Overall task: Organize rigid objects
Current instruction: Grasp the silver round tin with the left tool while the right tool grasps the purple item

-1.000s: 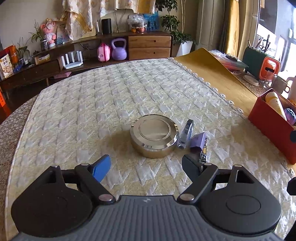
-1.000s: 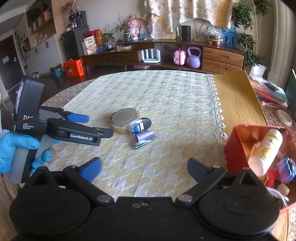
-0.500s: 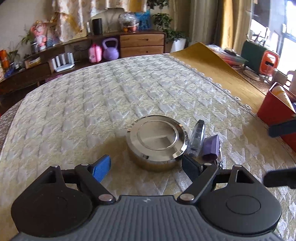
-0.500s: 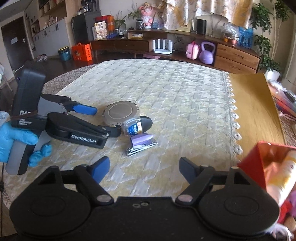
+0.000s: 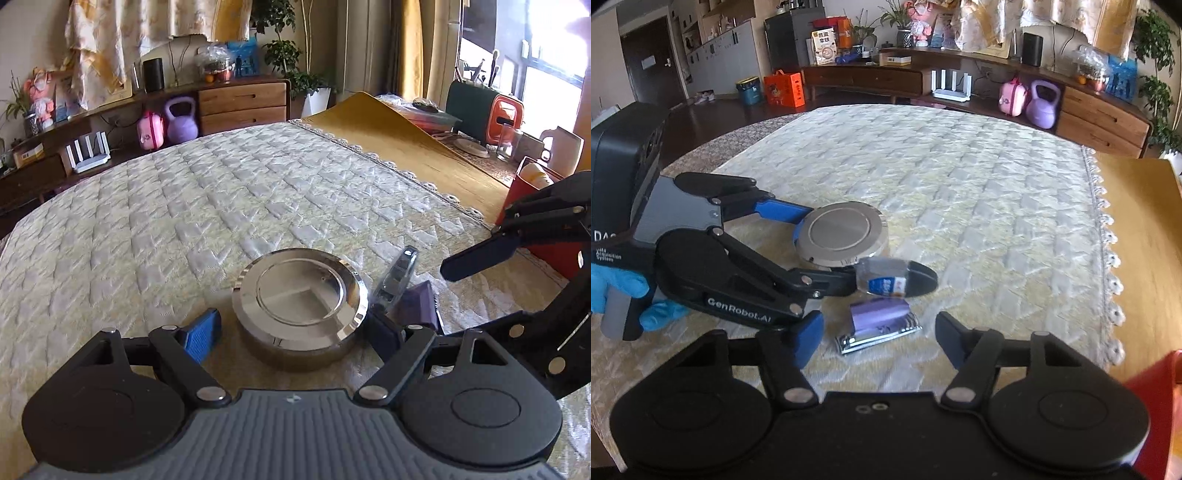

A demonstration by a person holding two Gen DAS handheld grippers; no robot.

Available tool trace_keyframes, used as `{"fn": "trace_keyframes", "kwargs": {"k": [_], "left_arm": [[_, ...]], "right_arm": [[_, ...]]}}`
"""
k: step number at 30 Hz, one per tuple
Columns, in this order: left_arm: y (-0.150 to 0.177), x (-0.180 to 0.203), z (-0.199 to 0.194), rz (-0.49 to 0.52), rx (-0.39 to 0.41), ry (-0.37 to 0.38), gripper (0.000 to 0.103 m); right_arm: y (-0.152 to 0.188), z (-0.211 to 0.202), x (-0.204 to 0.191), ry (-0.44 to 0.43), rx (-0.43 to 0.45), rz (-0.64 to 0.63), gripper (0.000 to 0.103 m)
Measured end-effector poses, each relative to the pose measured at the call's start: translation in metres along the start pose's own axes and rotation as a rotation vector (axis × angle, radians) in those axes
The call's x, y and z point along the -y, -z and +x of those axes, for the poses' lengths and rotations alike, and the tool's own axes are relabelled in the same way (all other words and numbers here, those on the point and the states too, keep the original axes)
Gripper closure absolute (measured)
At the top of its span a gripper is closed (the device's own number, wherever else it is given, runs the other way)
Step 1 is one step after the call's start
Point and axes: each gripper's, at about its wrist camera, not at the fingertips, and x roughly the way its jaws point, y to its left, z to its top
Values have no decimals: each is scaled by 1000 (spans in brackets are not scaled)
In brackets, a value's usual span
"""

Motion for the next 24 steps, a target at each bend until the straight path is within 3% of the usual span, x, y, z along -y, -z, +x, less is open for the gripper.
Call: {"fn": "trace_keyframes", "kwargs": {"k": [12, 15, 24], "left_arm": [[1, -2, 3, 16, 27, 42, 18], [1, 1, 2, 30, 29, 35, 26], [2, 6, -5, 5, 19, 14, 27]], "right_arm": [[-3, 10, 8, -37, 3, 7, 61], [-3, 10, 6, -37, 7, 6, 68], [0, -3, 0, -12, 39, 3, 73]]}}
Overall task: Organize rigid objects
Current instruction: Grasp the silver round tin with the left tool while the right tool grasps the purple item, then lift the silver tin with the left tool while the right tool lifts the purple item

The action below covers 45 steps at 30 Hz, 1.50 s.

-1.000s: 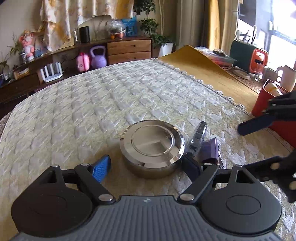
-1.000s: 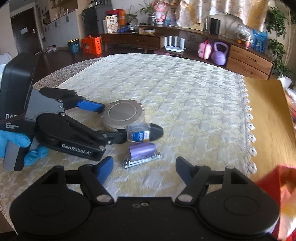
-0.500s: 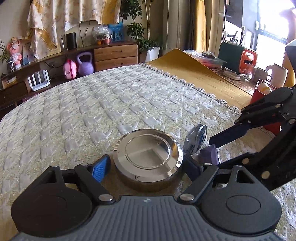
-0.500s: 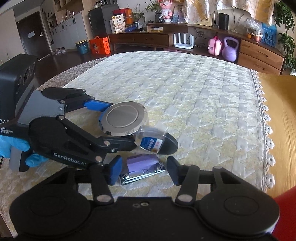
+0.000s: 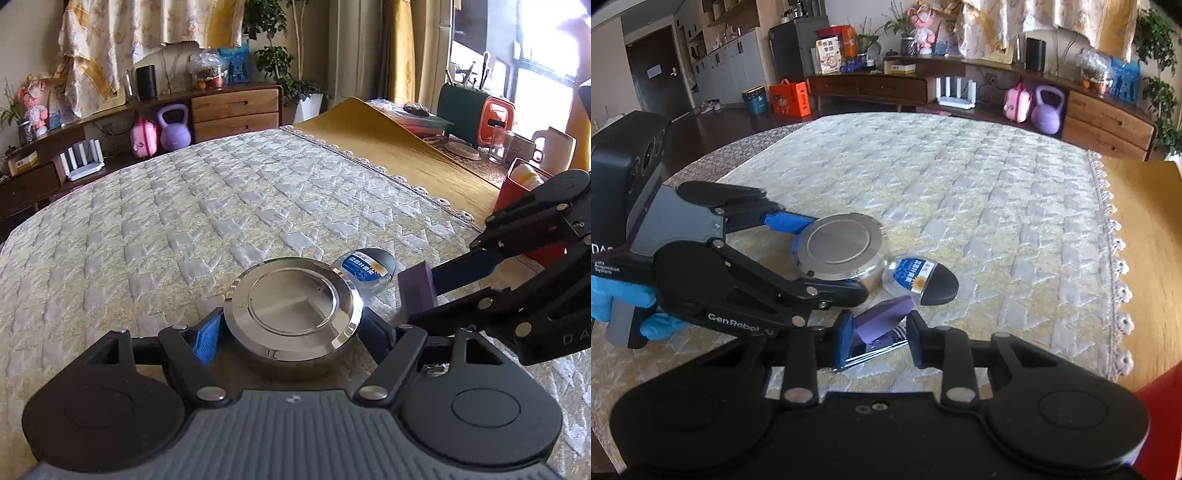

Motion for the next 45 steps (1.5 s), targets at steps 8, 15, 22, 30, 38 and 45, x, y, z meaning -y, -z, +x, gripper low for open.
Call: {"fn": "trace_keyframes", "kwargs": {"k": [8, 15, 22, 30, 38, 45], "left_arm": [[0, 7, -30, -69, 9, -4, 26], [2, 29, -57, -90, 0, -15, 27], [22, 39, -70, -107, -26, -15, 27], [28, 34, -76, -144, -36, -28, 27], [35, 31, -75, -154, -44, -38, 27], [40, 32, -73, -152, -53, -44, 26]], "right_arm": [[10, -29, -7, 14, 36, 24, 77], [21, -59, -13, 44, 47, 31, 77], [59, -63, -18, 67, -32, 43, 77], [61, -59, -24, 37, -24, 76, 69], [67, -59, -37, 21, -14, 80, 37], [70, -50, -51, 49, -35, 74, 59]]}}
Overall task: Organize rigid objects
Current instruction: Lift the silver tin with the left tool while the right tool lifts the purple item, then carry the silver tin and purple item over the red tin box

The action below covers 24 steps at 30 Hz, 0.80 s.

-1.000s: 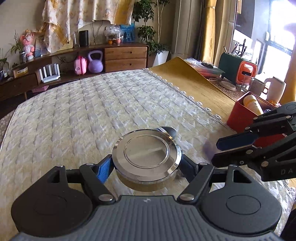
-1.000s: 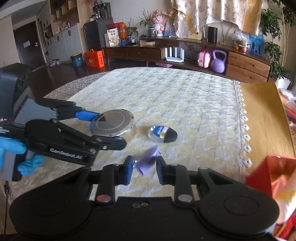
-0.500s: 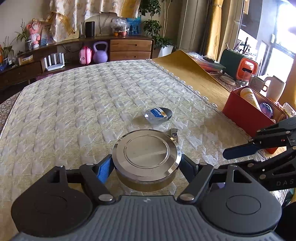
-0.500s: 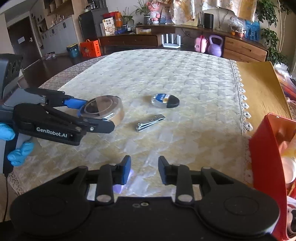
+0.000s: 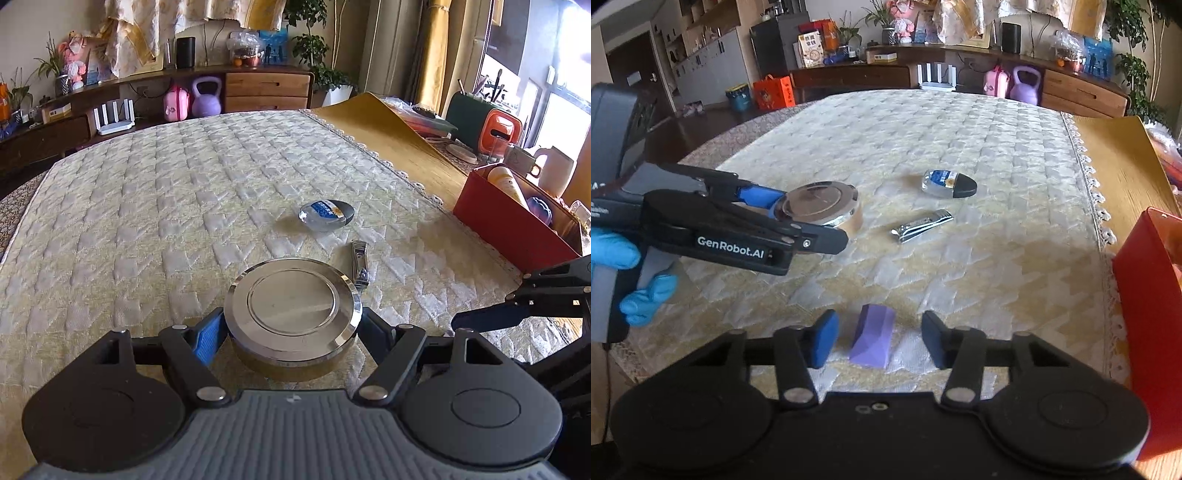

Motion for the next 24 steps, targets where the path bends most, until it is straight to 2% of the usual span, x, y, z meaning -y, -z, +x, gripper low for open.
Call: {"fn": "trace_keyframes", "kwargs": {"k": [6, 12, 18, 24], "left_arm": [[2, -1, 1, -4, -7, -6, 26], [2, 3, -1, -13, -16, -19, 26], [-2, 12, -13, -20, -14, -27, 26], [-12, 29, -29, -31, -16, -24, 26]], "right_arm": [[2, 4, -7, 24, -4, -20, 74], [2, 4, -11, 47, -12, -51, 83], [0, -7, -3, 52, 6, 13, 83], [-1, -40, 3, 61, 56, 40, 83]]}}
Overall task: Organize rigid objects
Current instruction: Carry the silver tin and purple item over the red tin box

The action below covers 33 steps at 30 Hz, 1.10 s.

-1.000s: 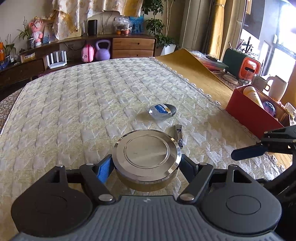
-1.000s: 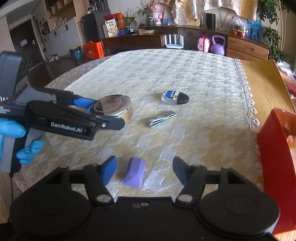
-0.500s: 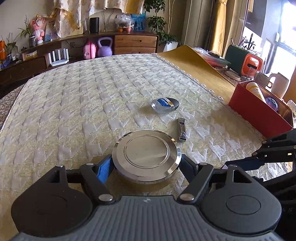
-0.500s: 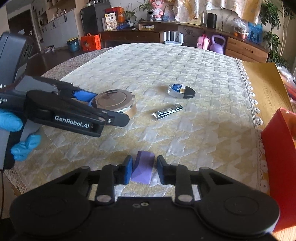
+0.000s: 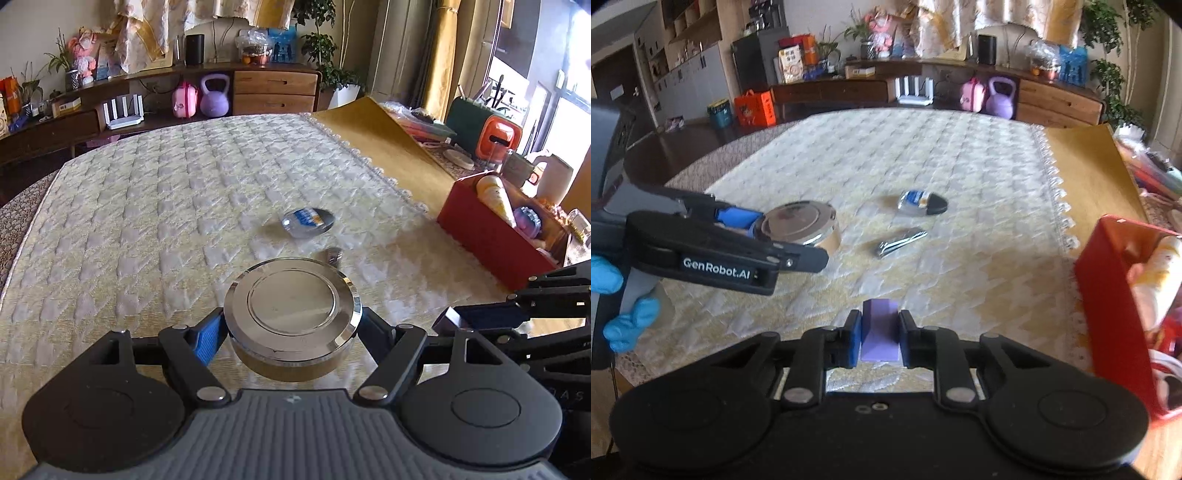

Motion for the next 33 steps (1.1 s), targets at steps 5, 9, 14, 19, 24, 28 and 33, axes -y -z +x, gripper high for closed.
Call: {"fn": "trace_keyframes", "kwargs": {"k": [5, 9, 14, 19, 24, 28, 33], "left_arm": [[-12, 23, -17, 18, 21, -4, 26], [-21, 45, -30, 47, 45, 8, 26], [-33, 73, -43, 72, 71, 32, 26], [-44, 102, -49, 94, 88, 48, 26], [-51, 131, -47, 120, 94, 60, 26], [-55, 152, -41, 144, 90, 68, 26], [-58, 180, -30, 165, 78, 94, 26]], "right_arm": [[-2, -30, 8, 9, 45, 27, 83], [-2, -53, 16, 19, 78, 41, 83], [-2, -79, 28, 28, 106, 54, 83], [-2, -101, 43, 56, 132, 68, 83], [0, -122, 58, 88, 160, 76, 83], [4, -134, 74, 114, 182, 84, 83], [11, -145, 101, 137, 202, 100, 83]]}}
